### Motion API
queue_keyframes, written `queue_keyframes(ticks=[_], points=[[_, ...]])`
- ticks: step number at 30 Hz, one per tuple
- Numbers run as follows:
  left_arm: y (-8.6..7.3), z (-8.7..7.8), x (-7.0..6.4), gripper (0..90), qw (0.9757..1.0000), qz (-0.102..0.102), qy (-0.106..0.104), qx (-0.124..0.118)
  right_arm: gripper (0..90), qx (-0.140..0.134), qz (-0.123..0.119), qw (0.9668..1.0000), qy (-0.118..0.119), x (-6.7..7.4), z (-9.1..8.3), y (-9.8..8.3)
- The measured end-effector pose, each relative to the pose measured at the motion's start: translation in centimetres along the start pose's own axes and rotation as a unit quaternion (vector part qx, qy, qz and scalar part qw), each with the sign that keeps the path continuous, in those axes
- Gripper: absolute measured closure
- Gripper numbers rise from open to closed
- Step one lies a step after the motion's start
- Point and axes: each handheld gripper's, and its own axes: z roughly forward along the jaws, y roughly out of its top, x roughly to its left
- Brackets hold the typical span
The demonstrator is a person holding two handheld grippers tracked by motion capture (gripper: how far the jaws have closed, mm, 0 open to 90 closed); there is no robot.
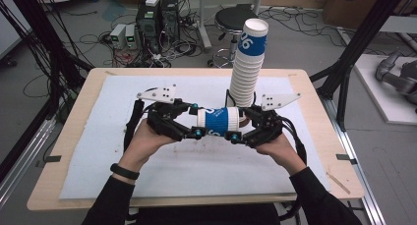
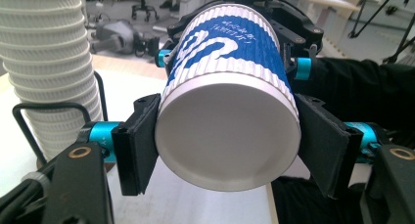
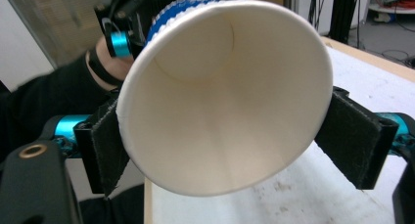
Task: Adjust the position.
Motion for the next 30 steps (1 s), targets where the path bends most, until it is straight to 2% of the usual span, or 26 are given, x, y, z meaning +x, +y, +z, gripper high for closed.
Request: queue_keyframes(ticks=[4,8,15,20,25,30], points=[[-0.2,0.08,0.12,29.9,1.0,-0.002,-0.001,-0.003,14.6,-0.009,0.008,0.9999,0.001,-0.13,-0.08,0.04],[-0.33,0.21,0.18,29.9,1.0,-0.002,-0.001,0.005,16.4,-0.007,0.003,1.0,-0.002,-0.19,-0.1,0.06],[-0.42,0.48,0.05,27.4,0.9992,-0.004,0.009,0.038,20.1,0.017,-0.016,0.9997,-0.004,-0.2,-0.03,0.0],[-0.33,0.4,0.0,23.6,0.9982,-0.001,0.015,0.057,21.2,0.034,-0.019,0.9992,-0.006,-0.19,0.24,-0.11],[0.0,0.35,-0.34,23.0,0.9962,0.006,0.026,0.082,22.0,0.04,-0.021,0.999,-0.004,-0.26,0.34,-0.18],[0.21,0.24,-0.48,21.8,0.9928,0.019,0.039,0.112,22.0,0.05,-0.025,0.9984,-0.003,-0.18,0.41,-0.25]])
